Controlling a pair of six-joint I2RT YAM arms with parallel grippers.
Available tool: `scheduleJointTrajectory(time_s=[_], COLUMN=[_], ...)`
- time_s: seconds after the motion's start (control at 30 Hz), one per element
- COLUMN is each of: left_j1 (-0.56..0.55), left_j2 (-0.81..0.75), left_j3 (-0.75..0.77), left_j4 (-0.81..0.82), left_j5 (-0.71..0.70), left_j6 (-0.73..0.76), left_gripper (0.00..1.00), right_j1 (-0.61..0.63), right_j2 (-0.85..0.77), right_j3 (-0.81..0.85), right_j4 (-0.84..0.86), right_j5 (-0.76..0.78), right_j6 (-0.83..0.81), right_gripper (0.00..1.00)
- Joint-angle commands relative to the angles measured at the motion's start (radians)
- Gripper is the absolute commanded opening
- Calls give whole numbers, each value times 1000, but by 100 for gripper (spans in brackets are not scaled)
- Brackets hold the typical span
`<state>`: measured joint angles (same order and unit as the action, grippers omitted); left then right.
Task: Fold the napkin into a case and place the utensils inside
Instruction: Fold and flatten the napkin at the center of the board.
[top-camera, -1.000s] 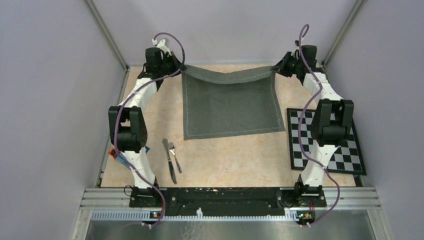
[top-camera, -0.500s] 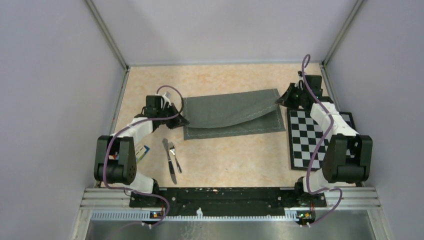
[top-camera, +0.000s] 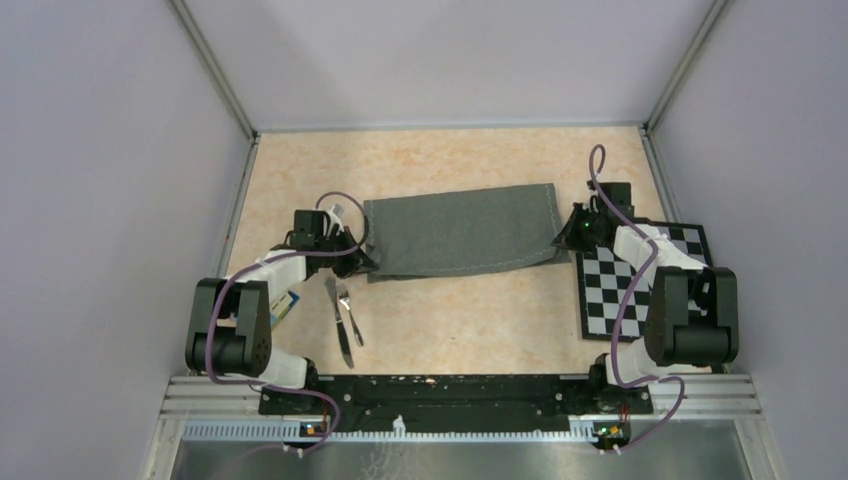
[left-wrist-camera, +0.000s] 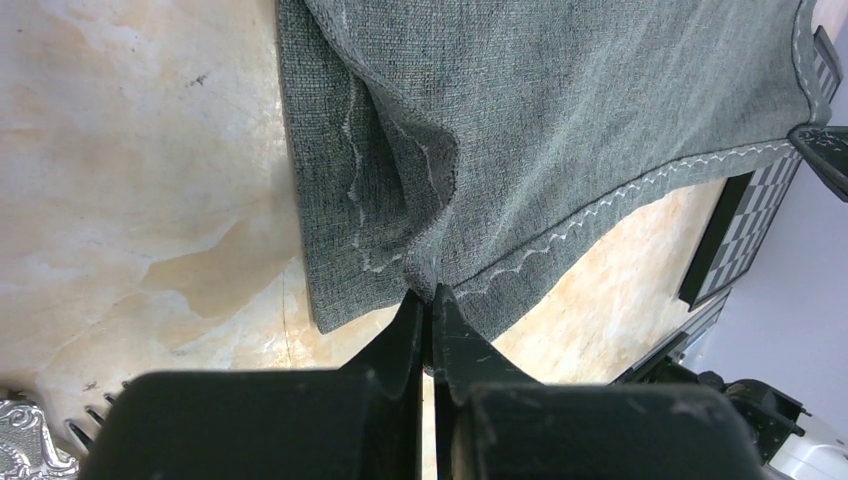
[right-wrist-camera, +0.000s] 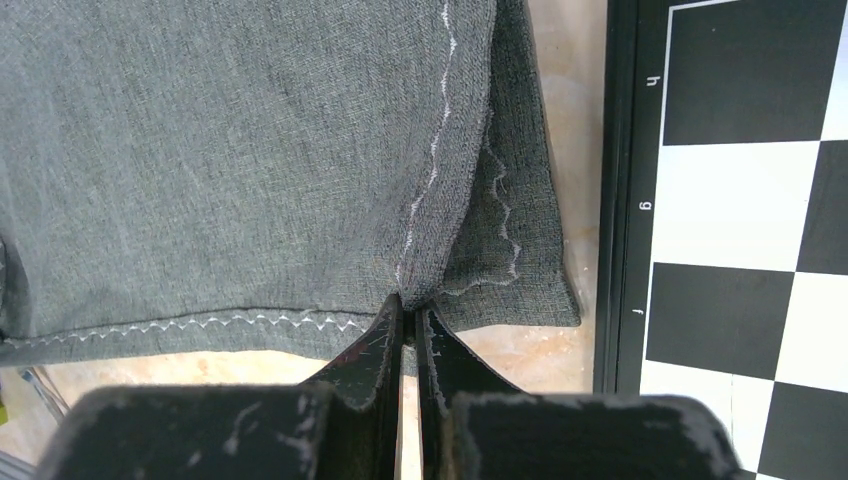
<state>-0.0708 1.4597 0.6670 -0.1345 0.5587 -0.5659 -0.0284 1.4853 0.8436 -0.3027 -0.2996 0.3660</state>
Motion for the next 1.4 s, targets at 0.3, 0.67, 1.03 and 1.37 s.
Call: scheduleJointTrajectory(time_s=[0.3, 0.67, 1.03, 1.37], left_j1=[-2, 42, 51, 47], left_j2=[-36, 426, 334, 103], left_j3=[98, 957, 672, 162], left_j4=[69, 28, 104, 157], left_j5=[-32, -14, 81, 80], left_j6=[-13, 9, -31, -45], left_gripper=[0, 0, 0, 0], right_j1=[-2, -1, -1, -2], right_j2=[15, 544, 374, 165], right_j3=[155, 1031, 666, 257], right_j4=[77, -22, 90, 123], right_j5=[-44, -153, -186, -104], right_j6=[35, 131, 140, 45], right_gripper=[0, 0, 0, 0])
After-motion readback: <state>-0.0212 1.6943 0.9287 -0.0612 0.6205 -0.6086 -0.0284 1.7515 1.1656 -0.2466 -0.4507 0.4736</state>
